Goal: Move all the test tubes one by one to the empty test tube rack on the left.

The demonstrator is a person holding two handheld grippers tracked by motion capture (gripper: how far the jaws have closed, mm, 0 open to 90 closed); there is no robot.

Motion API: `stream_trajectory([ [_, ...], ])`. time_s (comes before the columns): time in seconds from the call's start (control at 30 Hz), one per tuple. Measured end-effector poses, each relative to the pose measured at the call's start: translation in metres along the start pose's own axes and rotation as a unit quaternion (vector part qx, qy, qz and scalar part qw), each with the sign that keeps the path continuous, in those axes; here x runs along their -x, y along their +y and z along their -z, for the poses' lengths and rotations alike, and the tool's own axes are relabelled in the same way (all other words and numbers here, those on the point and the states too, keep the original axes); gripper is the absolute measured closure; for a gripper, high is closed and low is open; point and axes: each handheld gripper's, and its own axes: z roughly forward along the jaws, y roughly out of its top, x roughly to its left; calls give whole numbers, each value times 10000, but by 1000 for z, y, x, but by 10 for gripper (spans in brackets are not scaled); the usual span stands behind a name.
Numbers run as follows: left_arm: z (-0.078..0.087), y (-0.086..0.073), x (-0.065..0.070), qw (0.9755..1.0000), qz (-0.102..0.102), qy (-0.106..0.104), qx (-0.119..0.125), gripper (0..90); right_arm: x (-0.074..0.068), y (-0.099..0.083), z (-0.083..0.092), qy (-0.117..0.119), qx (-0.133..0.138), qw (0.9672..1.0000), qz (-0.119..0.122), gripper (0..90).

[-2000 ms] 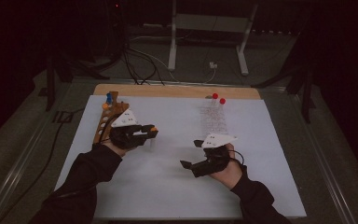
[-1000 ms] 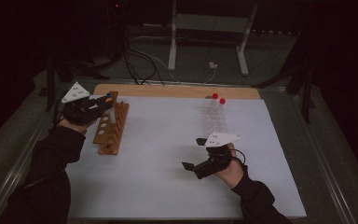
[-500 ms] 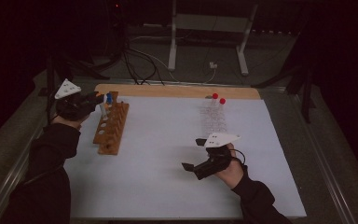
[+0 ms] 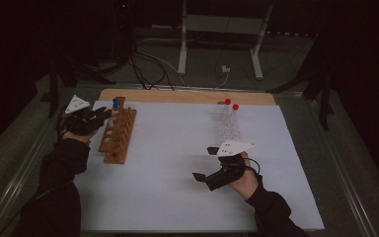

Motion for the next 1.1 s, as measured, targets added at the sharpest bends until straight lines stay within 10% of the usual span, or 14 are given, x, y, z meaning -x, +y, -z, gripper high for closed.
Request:
stream_trajectory([
  [0.87, -9, -18, -1, 9999, 44, 59, -148, 714, 0, 0, 0, 69, -37, 10000, 9, 0],
  [1.1, -7, -14, -1, 9993, 98, -211, -309, 661, 0, 1, 1, 70, -22, 10000, -2, 0],
])
